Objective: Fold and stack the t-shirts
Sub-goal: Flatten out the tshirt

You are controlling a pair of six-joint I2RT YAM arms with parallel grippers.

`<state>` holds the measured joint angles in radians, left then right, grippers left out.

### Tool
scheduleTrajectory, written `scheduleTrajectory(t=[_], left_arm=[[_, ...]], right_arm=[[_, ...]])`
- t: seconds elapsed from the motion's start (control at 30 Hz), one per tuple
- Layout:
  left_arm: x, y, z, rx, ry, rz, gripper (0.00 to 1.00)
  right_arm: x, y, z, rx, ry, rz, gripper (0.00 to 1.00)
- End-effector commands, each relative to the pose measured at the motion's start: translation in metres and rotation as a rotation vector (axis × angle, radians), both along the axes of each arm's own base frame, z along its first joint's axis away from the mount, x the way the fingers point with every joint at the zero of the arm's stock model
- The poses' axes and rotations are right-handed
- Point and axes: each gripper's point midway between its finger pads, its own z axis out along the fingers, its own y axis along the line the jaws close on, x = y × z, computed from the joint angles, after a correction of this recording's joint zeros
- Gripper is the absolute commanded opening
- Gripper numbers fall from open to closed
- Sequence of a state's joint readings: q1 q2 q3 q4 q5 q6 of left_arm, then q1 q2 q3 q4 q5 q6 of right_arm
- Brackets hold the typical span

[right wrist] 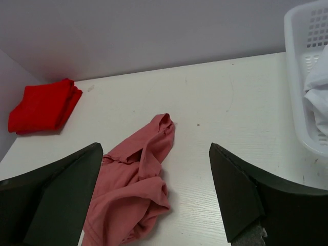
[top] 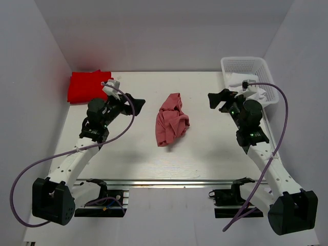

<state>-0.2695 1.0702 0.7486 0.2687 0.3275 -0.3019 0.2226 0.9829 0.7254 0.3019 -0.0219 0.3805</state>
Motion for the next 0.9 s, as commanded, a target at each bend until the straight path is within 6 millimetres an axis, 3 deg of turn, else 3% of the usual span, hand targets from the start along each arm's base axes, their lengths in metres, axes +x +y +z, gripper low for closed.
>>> scheduleTrajectory(t=[0.0, 0.2, 0.23, 0.27, 0.3, 0.37, 0.73, 0.87], left_arm=[[0.000, -0.009, 0.004, -0.013, 0.038, -0.054, 1.00], [0.008, -0.030, -0.031, -0.025, 0.180, -0.135, 1.00], [0.010, -0.034, -0.050, -0.015, 0.237, -0.155, 1.00], [0.011, -0.038, -0.056, -0.007, 0.250, -0.181, 1.00], [0.002, -0.050, -0.062, -0.011, 0.269, -0.266, 1.00], [0.000, -0.059, -0.082, -0.008, 0.313, -0.312, 1.00], [-0.048, -0.123, -0.172, 0.081, 0.533, -0.484, 0.97], [-0.063, -0.137, -0.180, 0.115, 0.558, -0.520, 0.92]], right_arm=[[-0.003, -0.005, 0.021, -0.004, -0.019, -0.020, 0.90], [0.000, 0.010, 0.004, -0.116, -0.008, 0.088, 0.90], [0.000, 0.011, 0.000, -0.120, 0.026, 0.092, 0.90], [0.005, 0.012, -0.001, -0.138, 0.035, 0.096, 0.90], [0.008, 0.013, -0.012, -0.160, 0.080, 0.103, 0.90], [0.011, 0.024, -0.013, -0.185, 0.117, 0.162, 0.90], [0.022, 0.087, -0.079, -0.315, 0.352, 0.327, 0.90], [0.021, 0.102, -0.090, -0.370, 0.410, 0.342, 0.90]])
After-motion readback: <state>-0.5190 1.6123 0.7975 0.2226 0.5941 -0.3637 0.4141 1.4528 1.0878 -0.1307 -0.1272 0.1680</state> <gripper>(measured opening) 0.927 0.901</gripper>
